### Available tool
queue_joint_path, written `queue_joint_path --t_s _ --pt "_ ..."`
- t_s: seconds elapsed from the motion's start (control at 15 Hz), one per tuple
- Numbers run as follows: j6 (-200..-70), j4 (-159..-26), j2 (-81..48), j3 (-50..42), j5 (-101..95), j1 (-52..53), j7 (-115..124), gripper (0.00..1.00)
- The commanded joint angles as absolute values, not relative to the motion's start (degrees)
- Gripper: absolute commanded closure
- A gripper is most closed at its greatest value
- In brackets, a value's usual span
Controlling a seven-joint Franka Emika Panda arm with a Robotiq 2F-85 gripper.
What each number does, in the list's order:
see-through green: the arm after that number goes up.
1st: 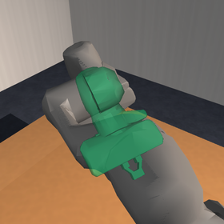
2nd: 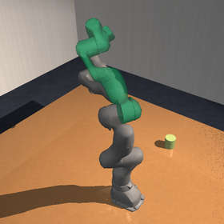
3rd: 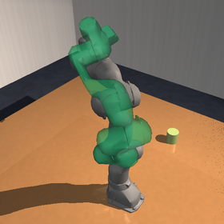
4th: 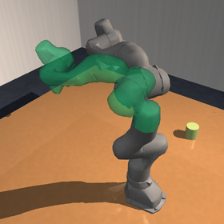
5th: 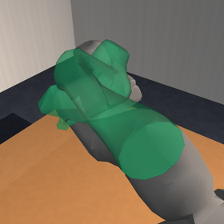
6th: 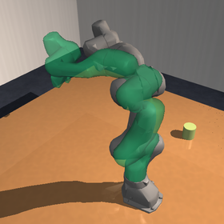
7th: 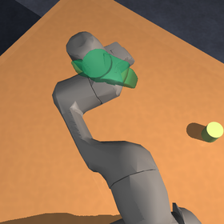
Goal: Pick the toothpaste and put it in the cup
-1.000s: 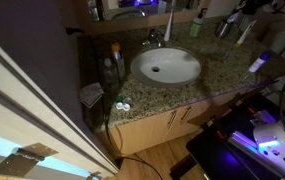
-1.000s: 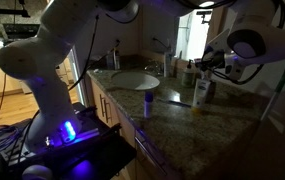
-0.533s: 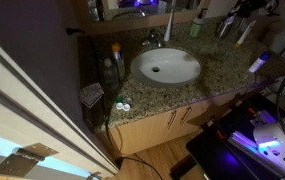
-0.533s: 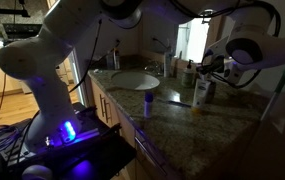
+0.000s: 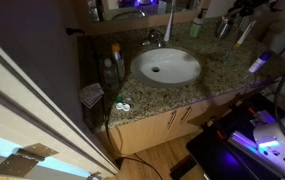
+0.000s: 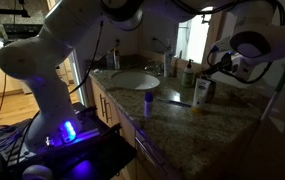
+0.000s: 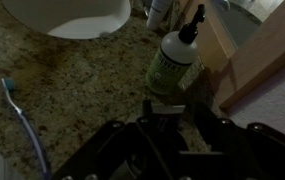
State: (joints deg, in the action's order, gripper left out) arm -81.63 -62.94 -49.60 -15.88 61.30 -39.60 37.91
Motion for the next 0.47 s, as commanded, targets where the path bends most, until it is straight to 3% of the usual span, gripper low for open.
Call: queue_joint_path --t_s 0.0,0.2,0.27,0.4 --pt "-81.2 -61.2 -45.8 -16.4 56.1 -39.7 38.2 0.21" --pt "-76.6 -62.7 -41.5 -17.3 52.4 -38.5 32.0 0.02" --pt "-79.4 -60.1 -44.5 -15.1 53.9 -40.3 36.1 0.19" --pt "-77.4 -60.2 -42.6 -15.3 52.5 -40.0 34.7 0.05"
